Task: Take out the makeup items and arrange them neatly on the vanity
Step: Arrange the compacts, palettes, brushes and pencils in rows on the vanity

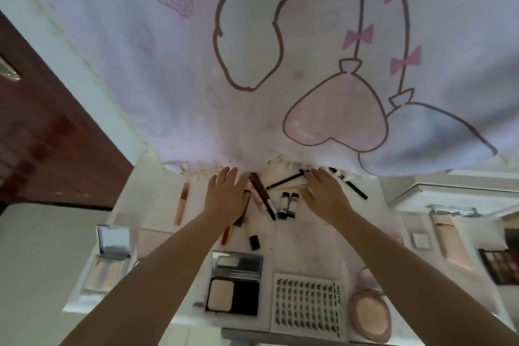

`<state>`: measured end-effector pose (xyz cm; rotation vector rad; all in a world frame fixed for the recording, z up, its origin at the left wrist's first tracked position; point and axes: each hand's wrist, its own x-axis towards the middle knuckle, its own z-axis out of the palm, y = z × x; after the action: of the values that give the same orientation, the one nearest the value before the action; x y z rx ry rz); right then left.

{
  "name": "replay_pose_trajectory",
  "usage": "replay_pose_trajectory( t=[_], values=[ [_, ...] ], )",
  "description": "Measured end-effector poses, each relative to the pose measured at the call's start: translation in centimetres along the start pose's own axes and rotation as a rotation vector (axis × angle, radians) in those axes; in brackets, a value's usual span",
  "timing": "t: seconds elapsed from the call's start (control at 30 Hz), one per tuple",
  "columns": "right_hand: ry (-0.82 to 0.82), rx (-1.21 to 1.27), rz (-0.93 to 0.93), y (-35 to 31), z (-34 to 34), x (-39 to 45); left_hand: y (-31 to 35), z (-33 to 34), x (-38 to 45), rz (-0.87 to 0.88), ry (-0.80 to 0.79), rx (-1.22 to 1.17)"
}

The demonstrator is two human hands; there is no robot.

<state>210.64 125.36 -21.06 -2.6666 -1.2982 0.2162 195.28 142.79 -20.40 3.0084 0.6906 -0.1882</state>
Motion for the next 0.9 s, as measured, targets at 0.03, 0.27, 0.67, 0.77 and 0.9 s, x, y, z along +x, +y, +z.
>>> replay_pose_trajectory(
  t=[0.03, 0.27, 0.67, 0.77, 0.9],
  values=[
    [-0.016, -0.023, 0.041, 0.4, 0.1, -0.4, 0.0, 0.4, 0.6, 0.013, -0.014, -0.015],
    [-0.071, -0.075, 0.362, 4.6, 1.2, -3.6, 3.1, 2.5, 2.3, 0.111, -0.056, -0.035],
    [-0.087, -0.043, 0.472, 7.1, 3.8, -4.3, 7.3, 5.0, 3.2, 0.208, -0.237, -0.004],
    [-0.099, -0.032, 0.38, 7.3, 3.7, -4.0, 7.5, 5.1, 3.4, 0.214, -0.228, -0.011],
    [-0.214, -0.083, 0.304, 6.7, 3.4, -4.1, 7.7, 5.4, 3.8, 0.247, -0.213, 0.013]
  ],
)
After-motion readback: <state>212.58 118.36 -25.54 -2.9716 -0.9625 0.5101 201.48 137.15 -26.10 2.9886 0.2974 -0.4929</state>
